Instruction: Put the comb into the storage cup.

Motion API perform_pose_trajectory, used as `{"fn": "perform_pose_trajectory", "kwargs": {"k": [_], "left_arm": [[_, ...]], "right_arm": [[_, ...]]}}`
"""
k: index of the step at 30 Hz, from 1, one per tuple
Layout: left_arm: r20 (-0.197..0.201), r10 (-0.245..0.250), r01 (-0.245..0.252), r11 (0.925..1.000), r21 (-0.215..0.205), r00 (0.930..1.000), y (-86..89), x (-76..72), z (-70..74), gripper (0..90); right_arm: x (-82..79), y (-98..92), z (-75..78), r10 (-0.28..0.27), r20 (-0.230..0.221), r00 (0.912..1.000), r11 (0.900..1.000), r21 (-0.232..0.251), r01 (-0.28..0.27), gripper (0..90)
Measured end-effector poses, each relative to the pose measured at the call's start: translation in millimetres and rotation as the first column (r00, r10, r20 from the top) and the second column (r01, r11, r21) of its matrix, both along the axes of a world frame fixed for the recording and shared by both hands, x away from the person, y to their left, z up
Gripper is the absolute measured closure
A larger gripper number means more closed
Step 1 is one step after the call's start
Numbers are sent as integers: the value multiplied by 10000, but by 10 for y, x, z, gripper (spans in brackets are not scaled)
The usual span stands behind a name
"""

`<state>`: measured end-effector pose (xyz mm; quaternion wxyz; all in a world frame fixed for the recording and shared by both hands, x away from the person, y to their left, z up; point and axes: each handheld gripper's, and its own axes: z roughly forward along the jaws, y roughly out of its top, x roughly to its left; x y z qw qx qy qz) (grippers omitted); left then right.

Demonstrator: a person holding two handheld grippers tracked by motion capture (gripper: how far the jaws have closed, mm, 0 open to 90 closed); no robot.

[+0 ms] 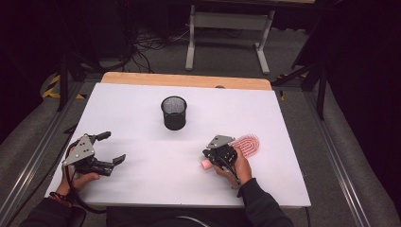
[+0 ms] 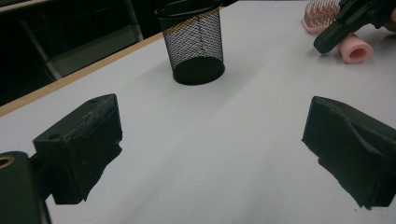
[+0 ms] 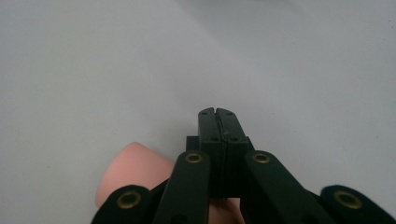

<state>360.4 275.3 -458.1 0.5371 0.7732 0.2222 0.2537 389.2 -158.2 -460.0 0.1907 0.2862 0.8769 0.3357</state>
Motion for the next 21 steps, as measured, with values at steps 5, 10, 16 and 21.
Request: {"fn": "perform_pose_trajectory", "kwargs": {"k": [5,10,16,21], "left_arm": [[-51,36,-36,9999,-120,10000,7,8,-3,59],[-76,24,-24,10000,-72,10000,3,9,-6,60],[-115,9,-10,10000,-41,9999,-2,9,-10,60],[-150,-16,16,10000,-39,9999,-7,10,-13,60]], "right_arm": [[-56,-24,6,133,-23,9999,9999,-76,-133,900],[-113,-78,13,316,-112,9994,9995,-75,-317,900],[-229,-141,21,460,-159,9988,9989,-109,-462,900],[-332,-202,23,608,94,9981,9979,-221,-606,900]]}}
